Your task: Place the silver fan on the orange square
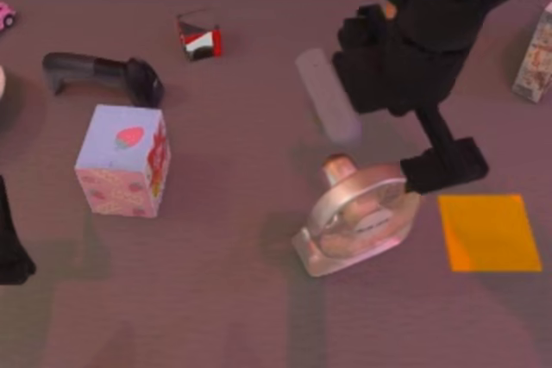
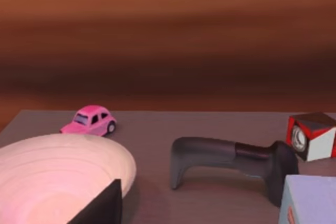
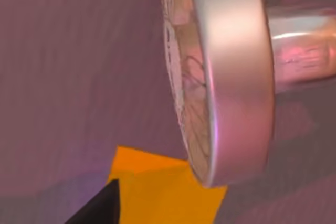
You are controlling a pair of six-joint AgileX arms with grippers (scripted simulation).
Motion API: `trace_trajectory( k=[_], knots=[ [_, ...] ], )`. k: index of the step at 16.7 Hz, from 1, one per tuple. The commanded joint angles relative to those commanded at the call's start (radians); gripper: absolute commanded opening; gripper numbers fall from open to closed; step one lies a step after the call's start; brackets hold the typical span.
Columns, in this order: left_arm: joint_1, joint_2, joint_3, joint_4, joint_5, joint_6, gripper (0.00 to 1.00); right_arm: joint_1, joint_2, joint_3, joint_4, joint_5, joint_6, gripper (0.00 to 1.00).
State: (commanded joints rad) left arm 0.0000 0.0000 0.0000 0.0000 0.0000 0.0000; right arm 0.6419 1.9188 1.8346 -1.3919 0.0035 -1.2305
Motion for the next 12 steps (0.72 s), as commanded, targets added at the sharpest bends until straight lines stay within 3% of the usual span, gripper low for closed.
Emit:
trace_trajectory(
  k=[4,12],
  knots=[
    [0.0,0.0,0.0,0.0,0.0,0.0,1.0,0.038,0.106,0.094,-0.082,-0.001,-0.07,1.0],
    [0.0,0.0,0.0,0.0,0.0,0.0,1.0,0.037,0.102,0.05,-0.039,-0.001,-0.071,1.0]
  ],
)
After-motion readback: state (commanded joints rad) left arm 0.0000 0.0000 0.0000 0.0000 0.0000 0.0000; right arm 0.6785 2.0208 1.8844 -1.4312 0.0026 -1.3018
